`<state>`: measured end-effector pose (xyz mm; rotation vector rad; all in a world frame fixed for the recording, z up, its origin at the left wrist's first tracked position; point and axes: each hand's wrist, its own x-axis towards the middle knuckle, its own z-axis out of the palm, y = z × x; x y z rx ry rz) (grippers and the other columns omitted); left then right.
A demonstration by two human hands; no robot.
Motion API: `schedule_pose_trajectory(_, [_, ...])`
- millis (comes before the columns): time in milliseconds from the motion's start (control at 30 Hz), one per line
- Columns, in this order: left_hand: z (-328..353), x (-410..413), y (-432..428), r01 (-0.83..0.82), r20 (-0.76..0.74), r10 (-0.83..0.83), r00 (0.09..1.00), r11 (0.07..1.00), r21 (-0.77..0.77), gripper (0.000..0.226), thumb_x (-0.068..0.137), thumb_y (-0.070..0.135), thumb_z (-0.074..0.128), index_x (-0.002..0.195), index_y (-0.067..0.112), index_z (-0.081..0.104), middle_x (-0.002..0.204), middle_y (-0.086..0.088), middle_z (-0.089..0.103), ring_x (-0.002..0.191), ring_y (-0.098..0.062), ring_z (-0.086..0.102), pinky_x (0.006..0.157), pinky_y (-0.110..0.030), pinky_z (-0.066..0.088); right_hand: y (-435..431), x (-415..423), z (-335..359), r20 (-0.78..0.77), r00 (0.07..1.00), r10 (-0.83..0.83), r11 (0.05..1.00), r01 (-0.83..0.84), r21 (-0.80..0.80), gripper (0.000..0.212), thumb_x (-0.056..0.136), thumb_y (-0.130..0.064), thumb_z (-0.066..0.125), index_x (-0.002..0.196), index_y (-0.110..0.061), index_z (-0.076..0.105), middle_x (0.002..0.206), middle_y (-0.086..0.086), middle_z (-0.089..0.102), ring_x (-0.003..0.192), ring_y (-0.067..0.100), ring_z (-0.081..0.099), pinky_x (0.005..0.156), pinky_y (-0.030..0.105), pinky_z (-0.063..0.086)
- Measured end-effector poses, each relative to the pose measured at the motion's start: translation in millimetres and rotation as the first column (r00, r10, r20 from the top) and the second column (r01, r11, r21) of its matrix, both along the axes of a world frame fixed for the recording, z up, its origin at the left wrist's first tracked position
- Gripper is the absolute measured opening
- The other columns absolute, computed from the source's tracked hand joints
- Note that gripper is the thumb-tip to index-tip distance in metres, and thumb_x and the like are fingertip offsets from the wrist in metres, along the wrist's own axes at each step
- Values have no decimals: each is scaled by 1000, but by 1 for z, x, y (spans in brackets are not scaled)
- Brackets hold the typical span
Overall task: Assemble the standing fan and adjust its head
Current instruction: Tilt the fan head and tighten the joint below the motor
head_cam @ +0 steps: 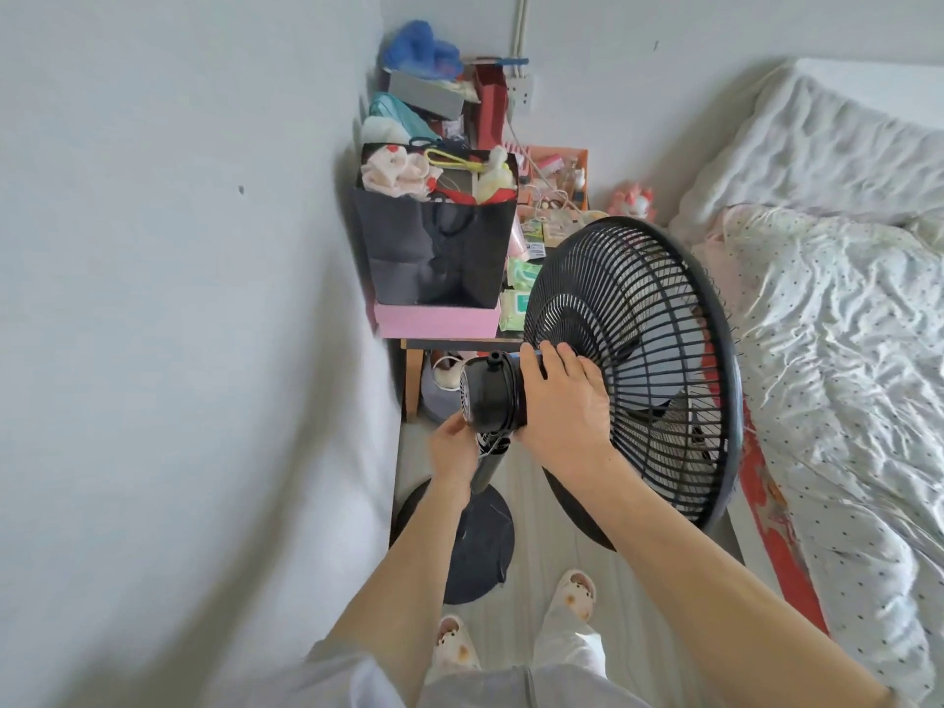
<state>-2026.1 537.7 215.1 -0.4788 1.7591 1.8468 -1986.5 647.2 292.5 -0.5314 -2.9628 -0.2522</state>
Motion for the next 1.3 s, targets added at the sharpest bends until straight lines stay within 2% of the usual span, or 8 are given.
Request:
schedule_pose_trajectory(133, [-2, 23, -2, 74, -200, -109, 974, 982, -174, 29, 99, 13, 56, 80, 31, 70, 74, 16, 65, 73, -6, 57, 73, -30, 42, 4, -5, 4, 21, 1000, -1, 1000, 1, -9, 89, 60, -37, 87, 139, -12, 53, 134, 10, 61, 129, 30, 53, 108, 41, 36])
schedule_pose_trajectory(300, [4, 31, -6, 92, -368, -261, 892, 904, -418, 26, 101, 22, 55, 100, 9, 78, 91, 3, 74, 81, -12, 60, 75, -29, 46, -1, -9, 4, 14, 1000, 2, 1000, -2, -13, 87, 57, -34, 88, 134, -11, 57, 130, 11, 63, 124, 31, 56, 105, 41, 36])
schedule_pose_trajectory(600, [49, 17, -24, 361, -262, -698, 667, 609, -706, 34, 94, 17, 52, 67, -2, 59, 69, -18, 63, 66, -32, 53, 62, -34, 40, -4, -7, 4, -39, 998, 47, 998, -48, -46, 82, 53, -25, 90, 128, -6, 63, 122, 16, 67, 118, 35, 61, 102, 44, 44])
schedule_pose_trajectory(700, [65, 17, -28, 468, -177, -781, 598, 520, -715, 37, 94, 19, 51, 60, 6, 55, 60, -6, 57, 63, -24, 54, 62, -32, 43, -2, -4, 5, -34, 998, 46, 997, -48, -65, 81, 55, -26, 89, 129, -6, 62, 124, 16, 66, 119, 35, 60, 103, 44, 43])
schedule_pose_trajectory(833, [99, 15, -23, 642, -108, -880, 462, 416, -643, 34, 97, 31, 53, 78, 9, 71, 71, 0, 69, 69, -17, 63, 69, -31, 50, 1, -2, 6, -39, 998, 41, 996, -44, -78, 78, 57, -24, 88, 128, -5, 63, 123, 16, 67, 119, 35, 61, 104, 44, 44])
schedule_pose_trajectory(1033, [160, -34, -26, 559, -100, -963, 250, 228, -797, 40, 98, 30, 52, 64, 13, 65, 71, -11, 68, 60, -15, 53, 65, -33, 44, -2, -4, 6, -9, 998, 61, 993, -61, -105, 91, 48, -37, 92, 128, -4, 62, 122, 18, 66, 118, 36, 60, 106, 45, 43])
schedule_pose_trajectory(1167, [180, -55, -17, 553, -113, -972, 208, 212, -806, 28, 97, 33, 56, 79, 26, 77, 64, 12, 63, 65, -5, 57, 61, -18, 40, -9, -3, 8, -16, 997, 75, 989, -76, -123, 85, 52, -28, 90, 128, -4, 61, 122, 18, 65, 118, 36, 60, 107, 45, 44])
schedule_pose_trajectory(1300, [192, -78, -1, 472, -145, -983, 109, 179, -863, 28, 95, 39, 60, 81, 23, 79, 70, 6, 68, 63, -7, 58, 56, -13, 38, -7, -3, 10, -3, 998, 64, 986, -64, -151, 84, 49, -24, 92, 124, -3, 61, 120, 18, 64, 117, 37, 59, 105, 46, 46])
